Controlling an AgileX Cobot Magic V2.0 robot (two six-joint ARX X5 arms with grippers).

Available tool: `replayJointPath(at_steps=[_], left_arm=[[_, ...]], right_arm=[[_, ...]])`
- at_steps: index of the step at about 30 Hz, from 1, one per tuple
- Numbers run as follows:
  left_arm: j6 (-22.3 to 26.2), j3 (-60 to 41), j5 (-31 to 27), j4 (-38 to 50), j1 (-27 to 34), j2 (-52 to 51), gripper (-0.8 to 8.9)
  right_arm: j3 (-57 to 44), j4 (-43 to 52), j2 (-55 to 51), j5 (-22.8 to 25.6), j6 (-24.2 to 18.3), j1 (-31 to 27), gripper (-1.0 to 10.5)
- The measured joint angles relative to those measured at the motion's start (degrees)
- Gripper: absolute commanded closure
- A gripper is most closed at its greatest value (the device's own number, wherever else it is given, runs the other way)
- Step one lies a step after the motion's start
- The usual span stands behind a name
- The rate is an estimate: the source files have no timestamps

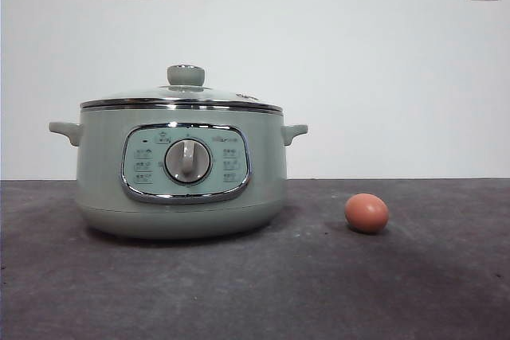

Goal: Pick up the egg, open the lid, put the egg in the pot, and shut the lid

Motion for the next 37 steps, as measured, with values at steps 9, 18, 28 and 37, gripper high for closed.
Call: replayJointPath(at_steps=[9, 18, 28, 37], left_arm=[[-0.3, 16.8, 7.7, -9.0, 0.0, 9.8, 8.20], [4.2, 33.2, 12.8, -24.7, 0.0, 19.8, 8.20], [9.2, 43.2, 13.3, -34.9, 0.0, 24.8, 8.17], [9.7, 43.5, 17.3, -35.0, 0.0, 26.3, 2.11]], right_arm=[[19.6, -16.3, 13.6, -7.1, -1.7, 0.0, 9.6], [40.5, -32.8, 27.5, -13.0, -8.3, 0.0, 9.6], [50.2, -42.7, 34.6, -15.0, -14.0, 0.0, 9.5], [50.2, -43.7, 35.4, -15.0, -14.5, 0.0, 5.1]])
